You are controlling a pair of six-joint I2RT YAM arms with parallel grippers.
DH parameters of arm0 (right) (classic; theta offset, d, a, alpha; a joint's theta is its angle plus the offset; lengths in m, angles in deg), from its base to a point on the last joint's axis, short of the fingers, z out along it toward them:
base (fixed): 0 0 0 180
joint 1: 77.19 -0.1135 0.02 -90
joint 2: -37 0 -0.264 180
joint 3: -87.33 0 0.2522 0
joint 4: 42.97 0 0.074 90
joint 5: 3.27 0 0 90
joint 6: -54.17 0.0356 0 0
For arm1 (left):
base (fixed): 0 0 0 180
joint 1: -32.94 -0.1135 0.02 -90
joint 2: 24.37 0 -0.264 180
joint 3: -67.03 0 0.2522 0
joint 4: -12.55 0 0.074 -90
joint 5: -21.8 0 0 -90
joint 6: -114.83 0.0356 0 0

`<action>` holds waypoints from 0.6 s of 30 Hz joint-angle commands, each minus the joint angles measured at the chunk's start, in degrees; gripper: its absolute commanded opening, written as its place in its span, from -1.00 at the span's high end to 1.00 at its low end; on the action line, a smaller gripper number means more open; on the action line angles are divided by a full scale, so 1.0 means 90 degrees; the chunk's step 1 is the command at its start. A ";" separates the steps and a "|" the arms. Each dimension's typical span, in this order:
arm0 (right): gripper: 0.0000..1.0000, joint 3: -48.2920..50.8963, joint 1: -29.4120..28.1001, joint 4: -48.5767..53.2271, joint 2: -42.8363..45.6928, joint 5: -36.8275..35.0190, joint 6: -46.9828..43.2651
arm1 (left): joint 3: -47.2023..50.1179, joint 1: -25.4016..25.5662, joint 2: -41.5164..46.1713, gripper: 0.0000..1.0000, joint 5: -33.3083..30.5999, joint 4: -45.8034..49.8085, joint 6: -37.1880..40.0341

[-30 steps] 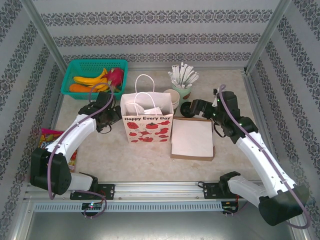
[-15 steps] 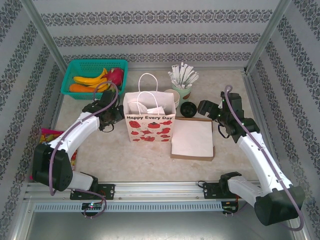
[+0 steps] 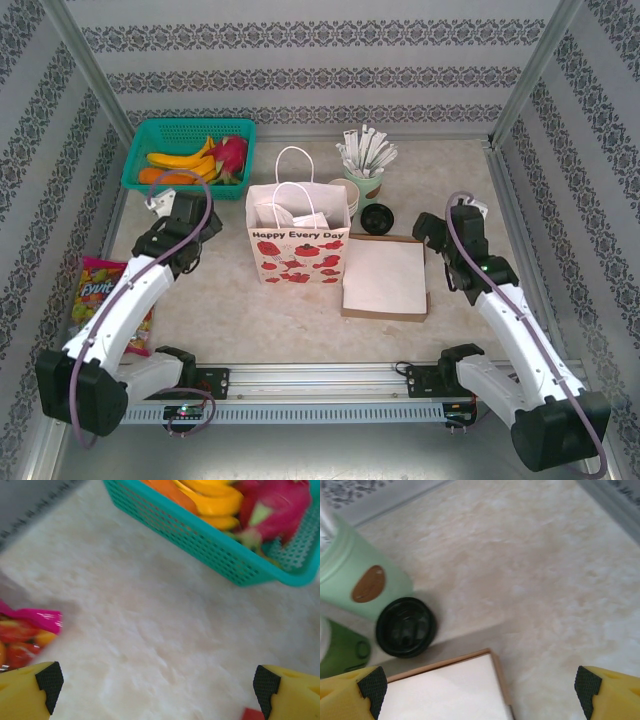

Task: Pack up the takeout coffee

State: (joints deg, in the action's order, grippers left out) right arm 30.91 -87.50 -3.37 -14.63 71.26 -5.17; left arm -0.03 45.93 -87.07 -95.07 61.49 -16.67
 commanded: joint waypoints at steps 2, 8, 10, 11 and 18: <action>-0.96 0.0560 0.0162 -0.0443 0.0064 -0.1147 -0.0376 | 0.0850 -0.0260 0.0445 -0.99 -0.1830 -0.1195 0.0657; -0.96 0.1300 0.0488 -0.1298 -0.0144 -0.1506 -0.1130 | 0.1871 -0.0824 0.0169 -0.99 -0.1989 -0.2598 0.1218; -0.96 0.1528 0.0698 -0.1643 -0.0275 -0.1234 -0.1333 | 0.2028 -0.0900 -0.0113 -0.99 -0.1789 -0.3082 0.1698; -0.96 0.1647 0.0837 -0.1859 -0.0354 -0.0980 -0.1447 | 0.2136 -0.0956 -0.0310 -0.99 -0.1606 -0.3445 0.2008; -0.96 0.2148 0.1300 -0.3243 -0.0963 0.0850 -0.2252 | 0.2571 -0.1444 -0.1721 -0.99 0.0923 -0.5603 0.2945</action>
State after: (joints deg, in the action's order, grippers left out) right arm 50.21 -76.17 -24.94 -22.26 72.88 -21.52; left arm 22.11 33.67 -99.07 -96.27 24.70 4.01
